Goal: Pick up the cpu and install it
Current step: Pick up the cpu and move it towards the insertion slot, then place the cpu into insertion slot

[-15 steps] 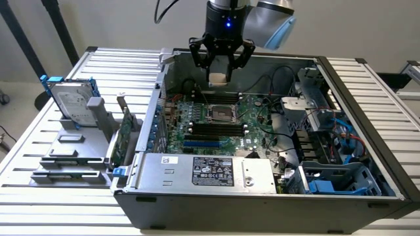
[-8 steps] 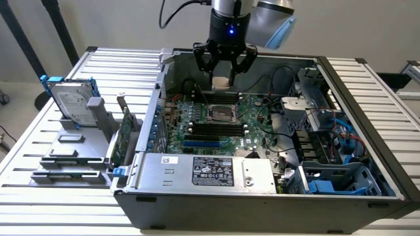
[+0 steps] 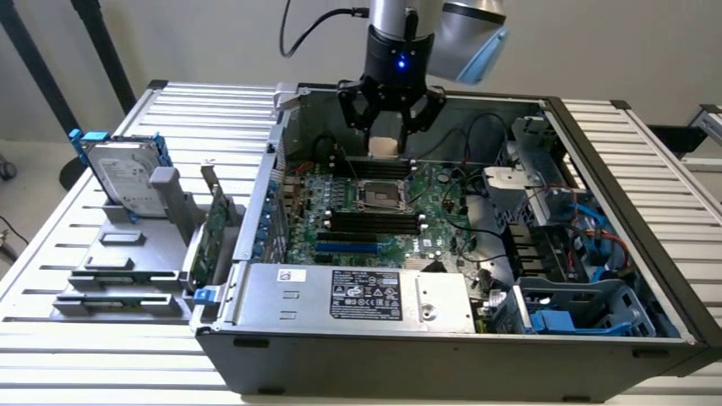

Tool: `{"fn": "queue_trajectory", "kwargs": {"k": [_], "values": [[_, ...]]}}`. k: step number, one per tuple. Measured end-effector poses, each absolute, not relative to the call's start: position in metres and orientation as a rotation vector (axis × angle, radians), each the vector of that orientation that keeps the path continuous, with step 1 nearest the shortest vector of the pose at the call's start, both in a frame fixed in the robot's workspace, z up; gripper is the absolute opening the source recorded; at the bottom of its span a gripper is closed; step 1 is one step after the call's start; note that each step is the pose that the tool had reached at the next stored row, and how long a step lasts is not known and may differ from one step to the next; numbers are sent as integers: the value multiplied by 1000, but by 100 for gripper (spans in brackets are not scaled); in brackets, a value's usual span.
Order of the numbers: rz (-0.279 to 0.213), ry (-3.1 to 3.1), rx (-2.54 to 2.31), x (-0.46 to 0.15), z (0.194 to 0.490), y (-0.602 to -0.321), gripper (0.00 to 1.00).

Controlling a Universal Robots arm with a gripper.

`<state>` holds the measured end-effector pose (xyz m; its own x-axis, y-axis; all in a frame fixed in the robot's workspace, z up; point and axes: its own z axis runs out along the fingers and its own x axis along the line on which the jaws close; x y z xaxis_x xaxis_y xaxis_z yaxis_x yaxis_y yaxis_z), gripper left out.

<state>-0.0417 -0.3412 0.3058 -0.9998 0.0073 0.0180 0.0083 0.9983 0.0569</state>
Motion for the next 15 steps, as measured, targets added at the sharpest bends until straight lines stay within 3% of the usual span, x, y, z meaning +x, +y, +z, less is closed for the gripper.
{"fn": "queue_trajectory", "kwargs": {"k": [15], "values": [[-110,-3124,-14,-41,302,-340,55]]}}
